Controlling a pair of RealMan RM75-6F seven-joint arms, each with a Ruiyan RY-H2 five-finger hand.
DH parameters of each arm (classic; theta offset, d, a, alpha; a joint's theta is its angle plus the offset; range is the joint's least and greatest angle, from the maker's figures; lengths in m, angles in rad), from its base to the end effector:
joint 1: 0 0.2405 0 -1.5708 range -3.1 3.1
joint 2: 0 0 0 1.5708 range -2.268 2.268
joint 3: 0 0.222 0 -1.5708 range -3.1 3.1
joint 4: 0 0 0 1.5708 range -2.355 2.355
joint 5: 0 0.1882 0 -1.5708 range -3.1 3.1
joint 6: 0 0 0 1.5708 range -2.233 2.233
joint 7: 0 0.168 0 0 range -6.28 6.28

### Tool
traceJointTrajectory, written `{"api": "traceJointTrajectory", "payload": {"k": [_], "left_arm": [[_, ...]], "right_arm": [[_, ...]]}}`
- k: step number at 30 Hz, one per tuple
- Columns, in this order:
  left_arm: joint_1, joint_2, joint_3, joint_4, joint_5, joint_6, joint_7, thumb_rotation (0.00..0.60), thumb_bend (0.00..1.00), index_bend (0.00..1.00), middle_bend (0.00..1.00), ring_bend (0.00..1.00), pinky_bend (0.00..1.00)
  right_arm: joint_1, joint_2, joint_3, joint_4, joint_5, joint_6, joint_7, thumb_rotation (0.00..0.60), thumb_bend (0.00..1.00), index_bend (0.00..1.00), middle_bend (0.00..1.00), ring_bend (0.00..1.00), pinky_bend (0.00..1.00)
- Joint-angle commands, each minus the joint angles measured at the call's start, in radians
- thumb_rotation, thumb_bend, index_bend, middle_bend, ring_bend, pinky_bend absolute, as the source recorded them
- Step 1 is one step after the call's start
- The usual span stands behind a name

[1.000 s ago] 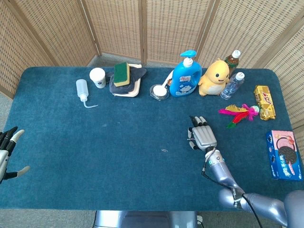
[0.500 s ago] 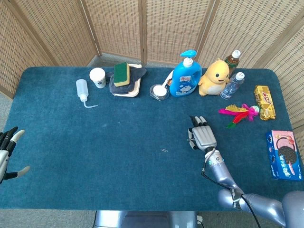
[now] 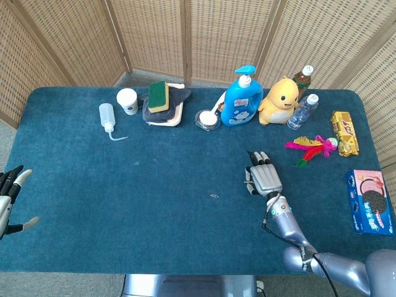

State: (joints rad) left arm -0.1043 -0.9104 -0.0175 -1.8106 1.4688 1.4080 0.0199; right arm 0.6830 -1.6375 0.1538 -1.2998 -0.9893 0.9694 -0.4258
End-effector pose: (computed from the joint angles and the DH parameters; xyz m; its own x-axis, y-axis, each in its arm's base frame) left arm -0.2578 0.1965 0.1892 0.4205 0.1032 0.9014 0.9062 0.0004 -0.4228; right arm -0.1786 -0.3427 -0.0156 0.5023 -0.2893 0.8149 -0.8641 -0.2028 0.4606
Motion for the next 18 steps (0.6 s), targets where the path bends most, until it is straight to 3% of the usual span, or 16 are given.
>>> {"api": "traceJointTrajectory", "payload": {"k": [1, 18], "left_arm": [[0.000, 0.000, 0.000, 0.000, 0.001, 0.001, 0.001, 0.600, 0.22, 0.00, 0.00, 0.00, 0.00], [-0.001, 0.000, 0.002, -0.003, 0.004, -0.002, 0.001, 0.600, 0.22, 0.00, 0.00, 0.00, 0.00]], "right_arm": [[-0.004, 0.009, 0.001, -0.017, -0.014, 0.009, 0.008, 0.600, 0.49, 0.60, 0.00, 0.00, 0.00], [-0.025, 0.129, 0.021, -0.279, -0.147, 0.061, 0.107, 0.600, 0.49, 0.61, 0.00, 0.00, 0.00]]}}
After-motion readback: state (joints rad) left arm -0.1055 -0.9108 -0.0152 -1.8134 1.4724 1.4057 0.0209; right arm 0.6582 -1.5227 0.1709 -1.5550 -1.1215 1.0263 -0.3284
